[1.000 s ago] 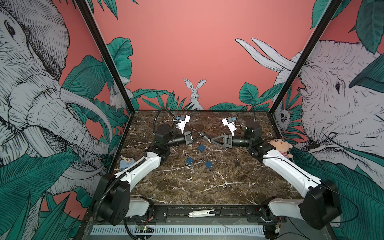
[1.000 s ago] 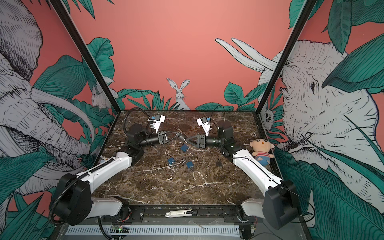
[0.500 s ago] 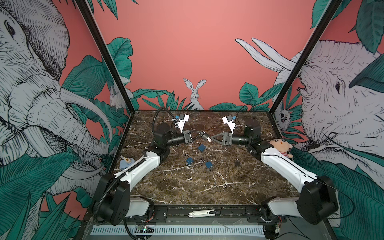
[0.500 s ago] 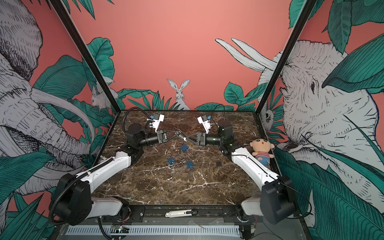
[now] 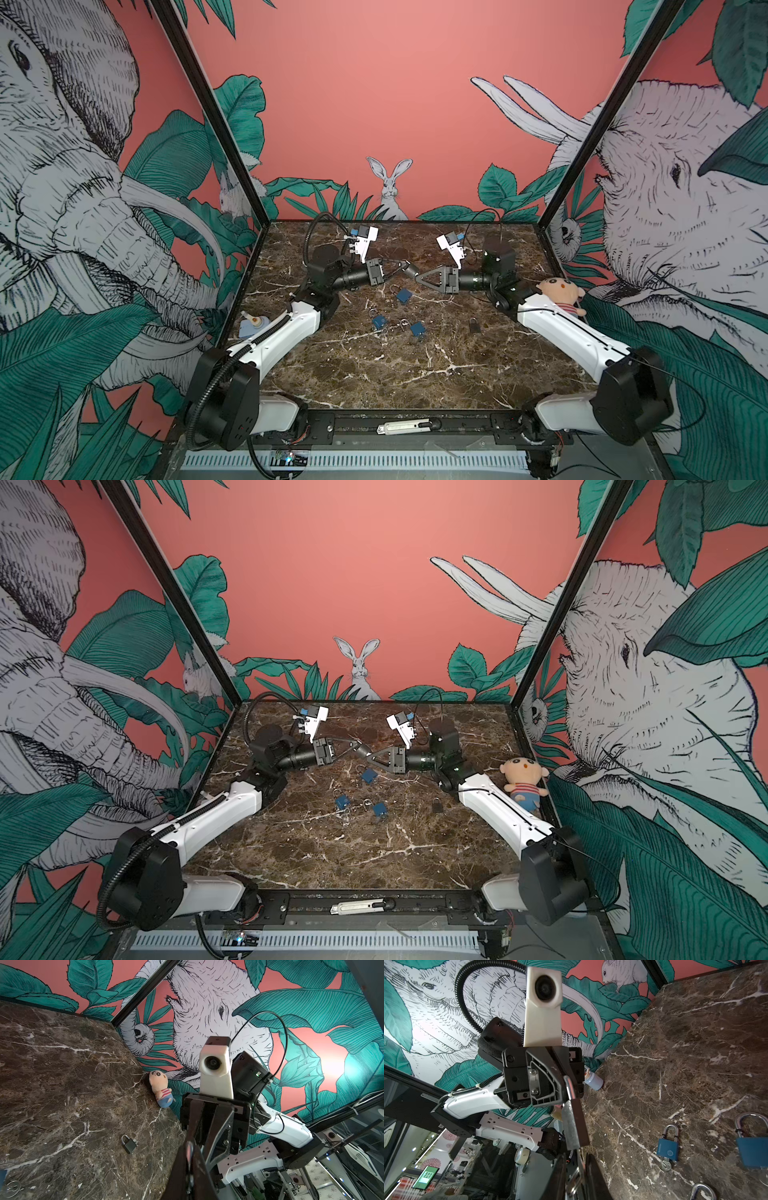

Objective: Lock with the key

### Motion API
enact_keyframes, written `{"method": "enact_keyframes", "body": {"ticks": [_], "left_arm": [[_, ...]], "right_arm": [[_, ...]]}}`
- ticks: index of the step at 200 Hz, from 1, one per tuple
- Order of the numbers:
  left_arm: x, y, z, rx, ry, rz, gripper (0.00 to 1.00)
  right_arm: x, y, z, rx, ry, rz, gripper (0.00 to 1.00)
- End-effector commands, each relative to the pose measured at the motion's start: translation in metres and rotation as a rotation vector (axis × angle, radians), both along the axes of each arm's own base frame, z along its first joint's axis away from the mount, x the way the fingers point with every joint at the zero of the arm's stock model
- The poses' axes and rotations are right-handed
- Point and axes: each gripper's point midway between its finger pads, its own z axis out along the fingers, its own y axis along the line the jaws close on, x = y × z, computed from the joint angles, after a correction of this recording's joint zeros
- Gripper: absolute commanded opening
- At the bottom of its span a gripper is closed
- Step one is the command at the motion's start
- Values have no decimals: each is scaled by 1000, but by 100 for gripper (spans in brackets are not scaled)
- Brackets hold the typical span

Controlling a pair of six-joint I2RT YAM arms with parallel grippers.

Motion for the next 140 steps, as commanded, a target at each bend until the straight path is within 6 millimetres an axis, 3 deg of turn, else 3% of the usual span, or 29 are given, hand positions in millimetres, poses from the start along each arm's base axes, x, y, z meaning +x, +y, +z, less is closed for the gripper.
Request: {"method": "enact_keyframes", "body": {"ticks": [1, 17, 111, 140], "left_arm": [[2, 1, 22, -30, -72, 12, 0], [3, 2, 22, -29, -75, 11, 0], [18, 41, 39, -68, -94, 97, 0], [21, 38, 17, 23, -60, 88, 0]], "right_arm": [[-2, 2, 15, 24, -59, 15, 8], [-2, 0, 15, 22, -64, 10, 0], [-1, -18, 0, 61, -6, -37, 0], [4, -42, -7, 34, 0, -132, 0]]}}
